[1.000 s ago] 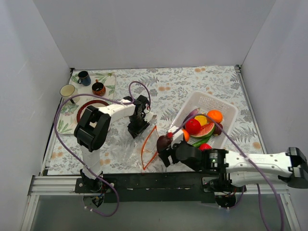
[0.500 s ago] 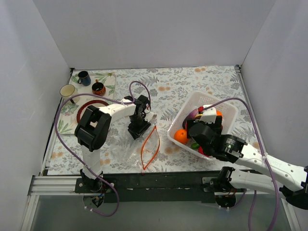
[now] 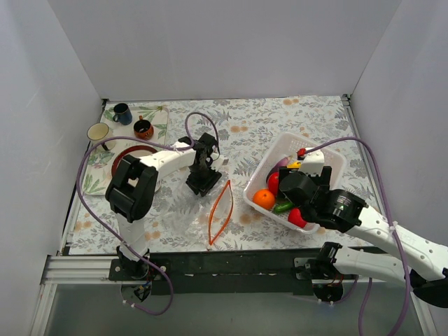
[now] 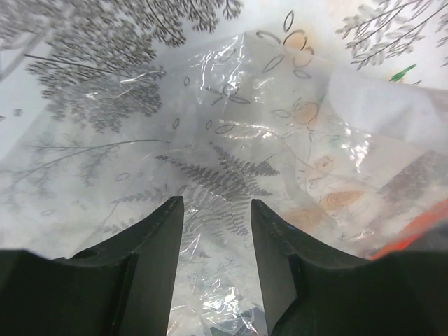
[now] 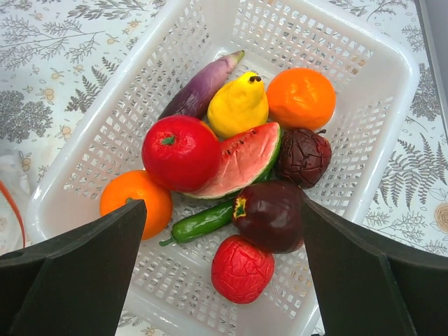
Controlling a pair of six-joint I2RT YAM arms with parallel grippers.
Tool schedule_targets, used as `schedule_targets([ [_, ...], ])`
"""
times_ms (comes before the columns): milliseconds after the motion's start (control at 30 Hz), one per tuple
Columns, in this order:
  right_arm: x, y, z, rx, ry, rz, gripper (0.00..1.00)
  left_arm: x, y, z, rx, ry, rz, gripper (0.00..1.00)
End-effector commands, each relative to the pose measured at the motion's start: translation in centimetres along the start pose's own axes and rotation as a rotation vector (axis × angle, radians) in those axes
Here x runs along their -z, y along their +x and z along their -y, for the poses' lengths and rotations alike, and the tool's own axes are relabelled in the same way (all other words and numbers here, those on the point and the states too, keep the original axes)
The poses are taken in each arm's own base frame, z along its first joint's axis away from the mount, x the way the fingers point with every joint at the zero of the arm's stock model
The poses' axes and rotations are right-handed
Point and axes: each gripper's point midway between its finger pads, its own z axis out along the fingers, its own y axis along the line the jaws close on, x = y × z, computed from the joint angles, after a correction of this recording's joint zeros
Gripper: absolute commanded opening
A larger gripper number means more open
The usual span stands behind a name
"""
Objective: Open the zip-top bag and remove the fake food
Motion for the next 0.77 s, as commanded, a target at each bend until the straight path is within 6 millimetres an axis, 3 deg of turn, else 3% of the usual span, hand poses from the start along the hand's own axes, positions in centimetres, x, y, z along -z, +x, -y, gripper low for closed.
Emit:
schedule_targets([
  [0,0.5,-1.1,0.0,-0.029,-0.022,0.022,0.98,5.7,-4.3,0.0,-0.010,-0.043,0.228,0.44],
  [167,0.9,-2.1,0.4,-0.051,-0.013,0.054,0.99,7.9,-6.4,-0.7,0.014,-0.065,0.319,0.46],
  [267,1.2,-3.6,-0.2,-0.049,-0.044,0.081,0.98,11.0,-8.8,-0.8,0.021,-0.070,0.421,0.46],
  [333,1.1,-4.1,-0.6,-0.021,-0.040,0.083,0.99,14.2,-10.6,-0.3,0.016,-0.077,0.538,0.47],
  [400,1.2,-5.0,-1.1,-0.009,-0.041,0.087,0.99,16.8,-11.4,0.1,0.002,-0.077,0.627,0.97],
  [533,1.1,-5.7,-2.1,0.023,-0.067,0.091,0.99,19.2,-12.0,0.0,-0.010,-0.108,0.736,0.98],
  [733,0.7,-5.3,-2.8,0.082,-0.080,0.071,0.98,18.4,-10.9,-0.5,-0.005,-0.139,0.766,0.98],
])
